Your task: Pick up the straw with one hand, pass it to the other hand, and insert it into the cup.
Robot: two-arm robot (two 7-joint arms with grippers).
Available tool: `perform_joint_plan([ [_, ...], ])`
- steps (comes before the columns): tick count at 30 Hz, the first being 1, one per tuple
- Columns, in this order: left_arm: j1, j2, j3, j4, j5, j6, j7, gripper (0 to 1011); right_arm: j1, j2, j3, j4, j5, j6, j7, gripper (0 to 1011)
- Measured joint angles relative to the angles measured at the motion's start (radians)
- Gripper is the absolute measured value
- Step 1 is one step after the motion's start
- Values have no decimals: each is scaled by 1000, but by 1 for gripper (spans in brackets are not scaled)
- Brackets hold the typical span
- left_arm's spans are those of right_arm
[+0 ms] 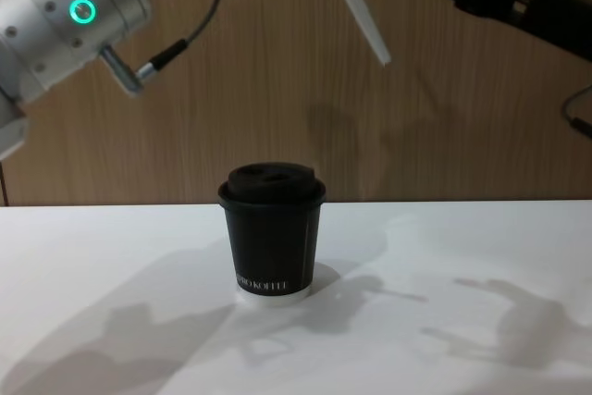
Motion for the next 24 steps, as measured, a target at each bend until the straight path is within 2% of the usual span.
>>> perform_joint_plan([
  [1,2,6,0,-8,12,-1,7,5,0,0,0,0,0,0,0,1000],
  [6,19,50,0,-63,68,-2,62,5,0,0,0,0,0,0,0,1001],
  [16,58,135,-5,-182,208,11,203,5,0,0,0,0,0,0,0,1001],
  [17,58,135,-5,-182,208,11,203,5,0,0,0,0,0,0,0,1001],
  [20,69,159,-5,-212,261,24,255,5,0,0,0,0,0,0,0,1001],
  [24,77,173,-4,-232,302,33,295,5,0,0,0,0,0,0,0,1001],
])
